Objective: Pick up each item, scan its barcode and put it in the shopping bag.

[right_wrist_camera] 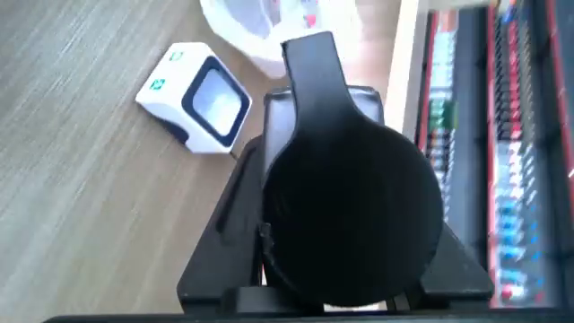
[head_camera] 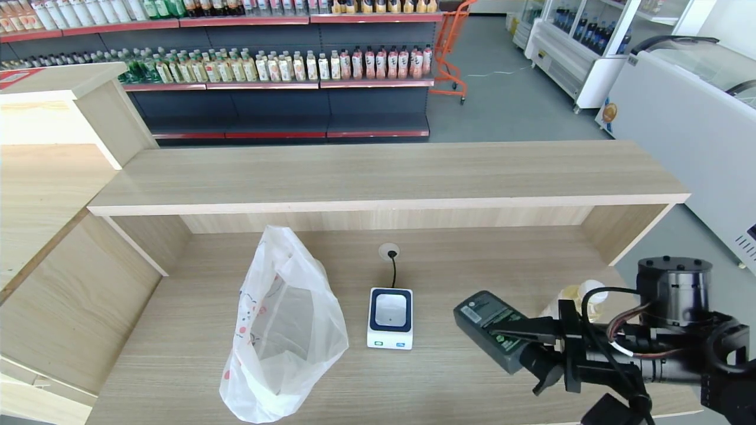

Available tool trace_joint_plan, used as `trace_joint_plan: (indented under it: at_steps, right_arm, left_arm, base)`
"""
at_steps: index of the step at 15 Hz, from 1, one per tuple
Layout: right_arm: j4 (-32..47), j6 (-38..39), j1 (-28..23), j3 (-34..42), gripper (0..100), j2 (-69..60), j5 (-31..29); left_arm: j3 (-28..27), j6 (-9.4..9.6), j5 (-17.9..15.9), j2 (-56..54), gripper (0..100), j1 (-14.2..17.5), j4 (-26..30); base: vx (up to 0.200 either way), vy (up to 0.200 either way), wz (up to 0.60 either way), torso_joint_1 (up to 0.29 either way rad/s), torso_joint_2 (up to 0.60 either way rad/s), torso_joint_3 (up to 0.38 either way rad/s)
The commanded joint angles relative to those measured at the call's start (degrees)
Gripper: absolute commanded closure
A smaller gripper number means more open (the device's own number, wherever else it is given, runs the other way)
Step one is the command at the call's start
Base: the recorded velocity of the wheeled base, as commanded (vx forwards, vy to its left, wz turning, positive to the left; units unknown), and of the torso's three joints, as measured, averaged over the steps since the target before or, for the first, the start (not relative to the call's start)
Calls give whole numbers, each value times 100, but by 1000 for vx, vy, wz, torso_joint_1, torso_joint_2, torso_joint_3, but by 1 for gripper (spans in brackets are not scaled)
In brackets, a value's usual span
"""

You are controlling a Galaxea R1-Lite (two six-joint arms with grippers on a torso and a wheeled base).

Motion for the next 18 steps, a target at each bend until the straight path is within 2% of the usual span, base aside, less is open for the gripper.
trace_joint_plan:
  at_steps: [1,3,7,11,18]
  right_arm:
    - [1046,-1602,932,-118,100,164,732]
    - [1098,-2218,1274,-303,100,314,749]
    - [1011,-2640,1424,-390,100,524,1101]
    - [975,-2736,1670,-724,100,823,1312]
    - [975,-2736,1670,-742,100,867,1373]
  left_arm:
    - [1,0,1,-2,0,0,-1]
    - [1,0,1,-2,0,0,-1]
    - [1,0,1,-2,0,0,-1]
    - [1,0,1,-2,0,0,-1]
    - [1,0,1,-2,0,0,-1]
  base:
    - [0,0,0,0,0,0]
    - [0,0,0,0,0,0]
    - [0,0,0,0,0,0]
    - [0,0,0,0,0,0]
    - [0,0,0,0,0,0]
